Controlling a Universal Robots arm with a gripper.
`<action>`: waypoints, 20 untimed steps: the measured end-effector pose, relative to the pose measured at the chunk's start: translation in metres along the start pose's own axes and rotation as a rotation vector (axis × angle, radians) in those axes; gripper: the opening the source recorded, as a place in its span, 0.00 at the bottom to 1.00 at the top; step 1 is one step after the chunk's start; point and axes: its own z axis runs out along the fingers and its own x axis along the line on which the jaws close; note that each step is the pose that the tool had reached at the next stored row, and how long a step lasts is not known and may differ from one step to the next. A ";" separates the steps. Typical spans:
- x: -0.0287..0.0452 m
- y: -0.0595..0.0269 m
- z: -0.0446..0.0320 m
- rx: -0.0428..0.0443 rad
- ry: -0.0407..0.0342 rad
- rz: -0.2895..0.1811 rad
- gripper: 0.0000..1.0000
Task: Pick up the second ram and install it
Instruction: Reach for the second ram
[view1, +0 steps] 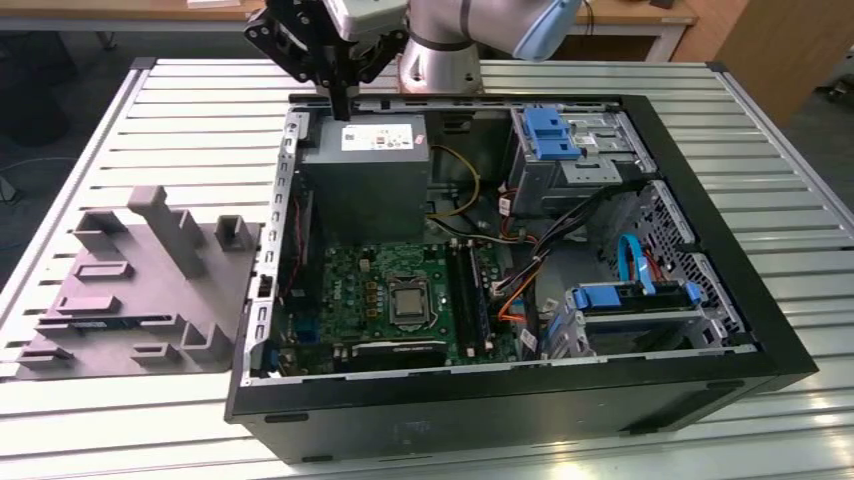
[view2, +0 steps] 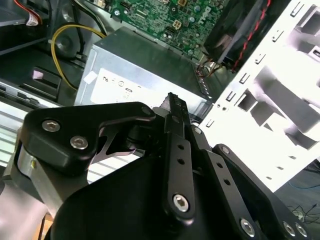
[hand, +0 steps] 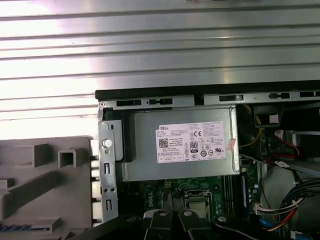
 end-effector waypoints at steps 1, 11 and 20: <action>0.0019 -0.0001 0.0000 0.0000 0.0000 0.000 0.11; 0.0271 -0.0018 -0.0003 -0.0001 -0.0032 0.002 0.11; 0.0518 -0.0037 -0.0008 -0.0003 -0.0084 0.004 0.11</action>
